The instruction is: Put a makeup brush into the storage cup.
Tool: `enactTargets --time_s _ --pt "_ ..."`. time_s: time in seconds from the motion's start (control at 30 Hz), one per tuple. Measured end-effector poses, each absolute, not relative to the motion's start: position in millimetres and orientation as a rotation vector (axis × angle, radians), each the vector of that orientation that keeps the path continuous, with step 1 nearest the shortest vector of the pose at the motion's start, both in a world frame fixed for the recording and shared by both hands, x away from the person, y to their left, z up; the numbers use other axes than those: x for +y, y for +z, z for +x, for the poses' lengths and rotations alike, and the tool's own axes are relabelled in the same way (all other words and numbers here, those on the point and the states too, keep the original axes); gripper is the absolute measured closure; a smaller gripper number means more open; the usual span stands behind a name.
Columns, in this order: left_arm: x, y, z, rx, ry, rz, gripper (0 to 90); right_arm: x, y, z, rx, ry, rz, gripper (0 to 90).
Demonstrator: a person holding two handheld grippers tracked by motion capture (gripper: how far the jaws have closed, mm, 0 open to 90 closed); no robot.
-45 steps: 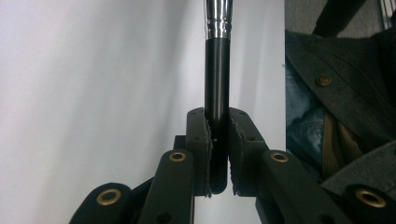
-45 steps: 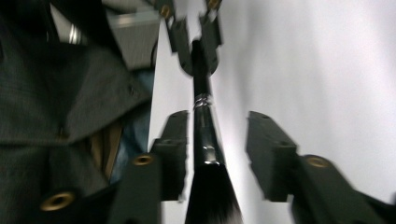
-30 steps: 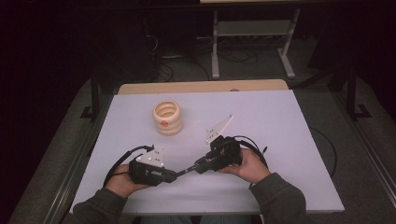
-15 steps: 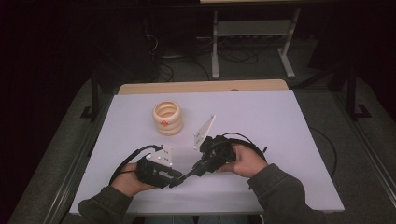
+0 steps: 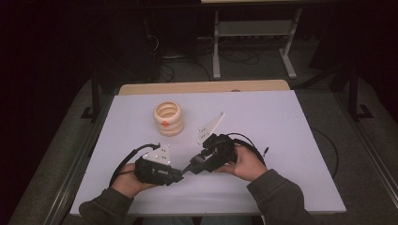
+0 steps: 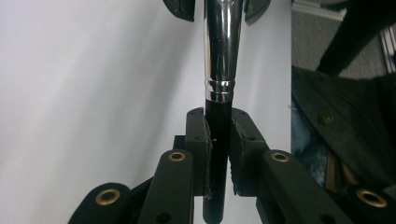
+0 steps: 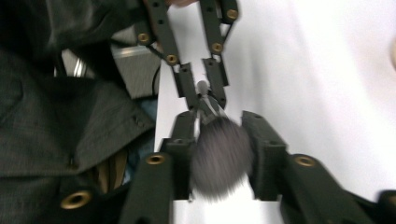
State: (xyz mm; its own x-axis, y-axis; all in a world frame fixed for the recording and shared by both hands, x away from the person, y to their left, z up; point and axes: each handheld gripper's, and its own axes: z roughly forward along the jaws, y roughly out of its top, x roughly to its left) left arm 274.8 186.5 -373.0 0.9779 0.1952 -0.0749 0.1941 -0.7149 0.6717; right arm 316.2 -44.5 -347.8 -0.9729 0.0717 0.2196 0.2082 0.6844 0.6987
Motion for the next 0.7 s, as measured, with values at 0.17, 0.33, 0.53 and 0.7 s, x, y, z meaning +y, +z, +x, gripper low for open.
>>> enactTargets --time_s 0.17,0.33,0.53,0.7 --pt "190.9 -372.0 279.2 0.325 0.016 2.334 79.4 -52.9 -357.4 315.9 -2.645 -1.292 -0.32 57.2" --pt "186.2 -372.1 277.3 0.333 0.019 2.328 79.3 -50.1 -357.5 314.0 -2.593 -1.361 -0.346 60.9" --pt "184.5 -373.5 278.5 0.322 0.023 2.334 79.4 -52.7 -355.2 317.7 -2.52 -1.405 -0.359 75.8" --pt "182.0 -375.2 278.7 0.32 0.011 2.342 78.4 -50.6 -353.9 320.3 -2.536 -1.362 -0.337 76.8"
